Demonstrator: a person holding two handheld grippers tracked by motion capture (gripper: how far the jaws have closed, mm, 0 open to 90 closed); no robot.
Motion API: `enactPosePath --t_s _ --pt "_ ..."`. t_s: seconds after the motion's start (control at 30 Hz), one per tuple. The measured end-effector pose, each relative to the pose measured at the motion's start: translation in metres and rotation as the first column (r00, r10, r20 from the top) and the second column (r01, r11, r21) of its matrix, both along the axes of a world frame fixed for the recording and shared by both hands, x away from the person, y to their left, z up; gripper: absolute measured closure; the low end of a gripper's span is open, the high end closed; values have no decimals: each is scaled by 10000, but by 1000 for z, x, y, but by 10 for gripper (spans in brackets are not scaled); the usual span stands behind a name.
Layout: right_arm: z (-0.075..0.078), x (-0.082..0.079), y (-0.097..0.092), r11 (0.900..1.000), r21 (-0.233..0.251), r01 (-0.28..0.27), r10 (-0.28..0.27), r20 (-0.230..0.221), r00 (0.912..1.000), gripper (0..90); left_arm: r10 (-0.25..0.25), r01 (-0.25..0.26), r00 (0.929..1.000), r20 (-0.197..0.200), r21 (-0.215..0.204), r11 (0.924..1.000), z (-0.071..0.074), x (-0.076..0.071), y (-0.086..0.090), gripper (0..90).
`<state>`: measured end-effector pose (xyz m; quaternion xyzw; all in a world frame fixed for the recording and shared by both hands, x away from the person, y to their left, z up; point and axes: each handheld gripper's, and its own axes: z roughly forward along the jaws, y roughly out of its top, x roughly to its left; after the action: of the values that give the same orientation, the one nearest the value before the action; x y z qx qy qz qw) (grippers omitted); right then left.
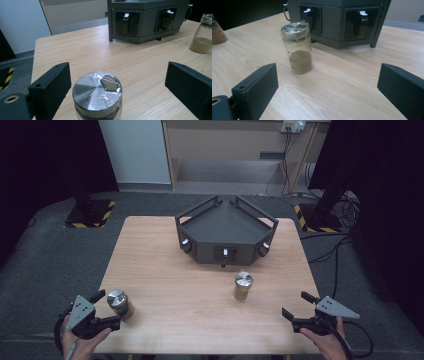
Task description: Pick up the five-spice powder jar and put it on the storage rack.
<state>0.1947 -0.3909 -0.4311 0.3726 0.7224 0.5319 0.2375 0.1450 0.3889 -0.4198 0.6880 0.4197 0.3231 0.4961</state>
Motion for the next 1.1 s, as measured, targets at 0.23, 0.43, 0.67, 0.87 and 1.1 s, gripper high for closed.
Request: enactPosePath --t_s 0.23,0.43,0.67,0.87,1.1 --pt "-1 0 -1 10000 26 -14 14 63 10000 43 48 -48 10000 -13 2 10000 0 0 0 57" --pt "-1 1 -1 10000 30 -35 35 31 10000 44 21 -21 10000 1 31 10000 0 0 0 57" --pt "-1 1 -1 10000 89 -42 41 53 10000 44 -33 33 10000 14 29 10000 0 -1 0 58" --pt "-1 1 -1 10000 63 -52 52 33 10000 44 -57 57 10000 14 36 10000 0 -1 -1 57" --pt "-1 1 -1 10000 72 -54 54 58 10000 44 -16 16 10000 31 11 10000 0 -2 0 57"
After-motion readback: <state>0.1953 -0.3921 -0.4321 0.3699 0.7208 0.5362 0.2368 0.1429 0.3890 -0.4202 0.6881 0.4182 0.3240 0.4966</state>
